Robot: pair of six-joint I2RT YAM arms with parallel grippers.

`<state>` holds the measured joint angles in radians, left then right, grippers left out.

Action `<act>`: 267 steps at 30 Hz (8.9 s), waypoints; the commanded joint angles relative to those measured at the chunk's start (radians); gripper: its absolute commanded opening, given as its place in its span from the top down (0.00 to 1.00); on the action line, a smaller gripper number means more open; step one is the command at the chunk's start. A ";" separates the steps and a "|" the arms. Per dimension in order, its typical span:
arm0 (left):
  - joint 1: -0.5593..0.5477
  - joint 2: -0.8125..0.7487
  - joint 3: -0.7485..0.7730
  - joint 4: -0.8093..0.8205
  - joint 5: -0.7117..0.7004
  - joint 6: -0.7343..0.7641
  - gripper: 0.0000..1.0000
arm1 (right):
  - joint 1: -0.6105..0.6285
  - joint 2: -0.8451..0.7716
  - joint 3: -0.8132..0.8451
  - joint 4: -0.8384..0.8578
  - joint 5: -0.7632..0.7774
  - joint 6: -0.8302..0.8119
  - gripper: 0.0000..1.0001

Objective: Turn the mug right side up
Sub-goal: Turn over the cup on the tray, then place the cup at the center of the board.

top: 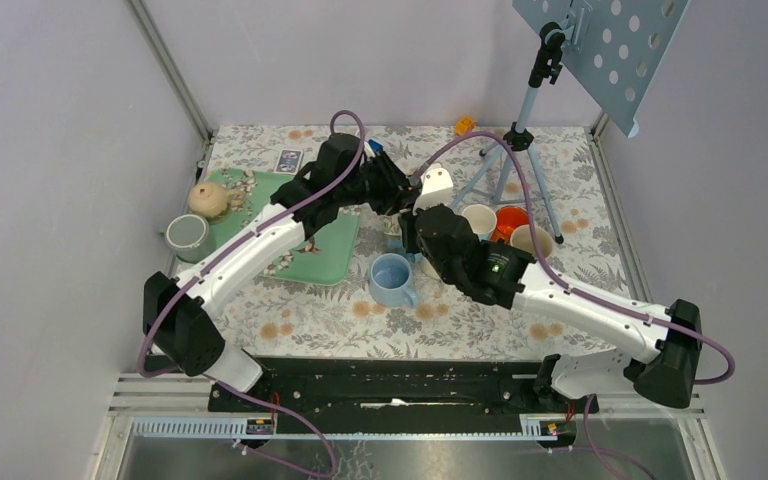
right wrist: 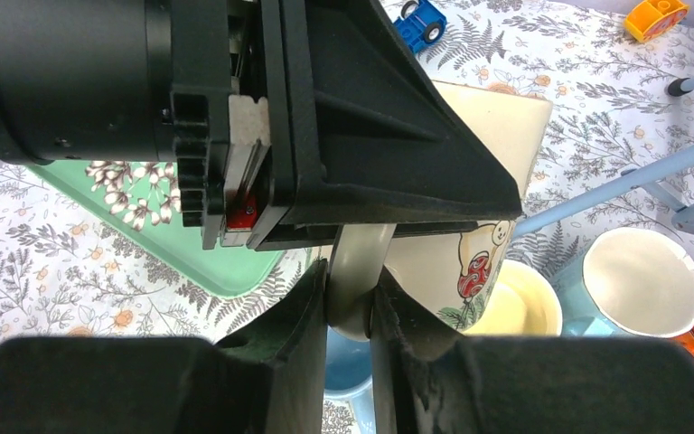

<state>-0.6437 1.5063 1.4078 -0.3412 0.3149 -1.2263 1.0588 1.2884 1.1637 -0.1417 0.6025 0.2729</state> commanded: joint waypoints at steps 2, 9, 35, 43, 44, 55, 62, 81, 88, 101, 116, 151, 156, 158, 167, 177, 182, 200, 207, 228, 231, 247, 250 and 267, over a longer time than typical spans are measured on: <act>0.018 0.001 0.067 0.186 -0.062 0.090 0.70 | 0.013 -0.080 0.091 0.003 -0.063 0.026 1.00; 0.018 -0.001 0.051 0.208 -0.058 0.123 0.57 | 0.013 -0.080 0.116 -0.045 -0.089 0.046 1.00; 0.018 -0.055 -0.001 0.258 -0.054 0.281 0.09 | 0.013 -0.083 0.178 -0.190 -0.115 0.115 1.00; 0.018 -0.054 0.000 0.251 -0.023 0.312 0.07 | 0.012 -0.084 0.180 -0.219 -0.082 0.096 1.00; 0.019 -0.054 0.002 0.255 -0.014 0.315 0.06 | 0.012 -0.084 0.183 -0.227 -0.078 0.092 1.00; 0.018 -0.040 -0.011 0.295 0.080 0.281 0.01 | 0.012 -0.088 0.167 -0.237 -0.052 0.064 1.00; 0.018 -0.025 -0.009 0.297 0.089 0.263 0.01 | 0.012 -0.096 0.172 -0.261 -0.033 0.050 1.00; 0.015 -0.046 -0.003 0.245 0.007 0.284 0.01 | -0.011 -0.132 0.170 -0.372 -0.028 0.072 1.00; 0.016 -0.079 -0.039 0.200 -0.075 0.310 0.01 | -0.018 -0.158 0.159 -0.447 -0.037 0.105 1.00; 0.021 -0.244 -0.251 0.224 -0.134 0.370 0.01 | -0.027 -0.220 0.137 -0.668 -0.159 0.219 1.00; -0.019 -0.408 -0.477 0.302 -0.144 0.410 0.01 | -0.046 -0.219 0.038 -0.843 -0.343 0.294 1.00; -0.012 -0.351 -0.486 0.337 -0.067 0.457 0.01 | -0.507 0.087 -0.085 -0.684 -0.588 0.119 1.00; 0.007 -0.338 -0.476 0.335 -0.044 0.465 0.01 | -0.535 0.160 -0.045 -0.661 -0.555 0.104 1.00; 0.017 -0.336 -0.473 0.332 -0.034 0.465 0.01 | -0.546 0.184 -0.035 -0.654 -0.546 0.097 1.00; 0.050 -0.333 -0.464 0.316 -0.007 0.476 0.01 | -0.574 0.265 0.001 -0.624 -0.498 0.072 1.00; 0.060 -0.321 -0.457 0.310 0.007 0.483 0.01 | -0.586 0.325 0.066 -0.617 -0.464 0.053 0.97; 0.062 -0.315 -0.448 0.308 0.013 0.488 0.01 | -0.588 0.331 0.088 -0.621 -0.461 0.047 0.84; 0.062 -0.314 -0.444 0.313 0.023 0.493 0.01 | -0.589 0.335 0.108 -0.609 -0.437 0.030 0.73; 0.061 -0.317 -0.441 0.309 0.026 0.494 0.01 | -0.596 0.368 0.135 -0.595 -0.432 0.021 0.68; 0.062 -0.333 -0.448 0.312 0.042 0.499 0.01 | -0.596 0.286 0.139 -0.645 -0.462 0.042 0.60; 0.061 -0.335 -0.447 0.308 0.040 0.499 0.01 | -0.596 0.249 0.128 -0.650 -0.468 0.050 0.58; 0.065 -0.380 -0.445 0.214 -0.039 0.516 0.01 | -0.594 0.053 0.053 -0.588 -0.591 0.069 0.01; 0.070 -0.392 -0.440 0.172 -0.074 0.530 0.01 | -0.594 0.023 0.044 -0.564 -0.631 0.079 0.00; 0.148 -0.486 -0.329 -0.226 -0.592 0.521 0.01 | -0.593 -0.072 -0.023 -0.439 -0.750 0.075 0.00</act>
<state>-0.5339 1.0500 0.9909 -0.4313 -0.0299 -0.6941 0.4683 1.2488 1.1526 -0.6327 -0.1013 0.3592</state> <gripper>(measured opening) 0.988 0.994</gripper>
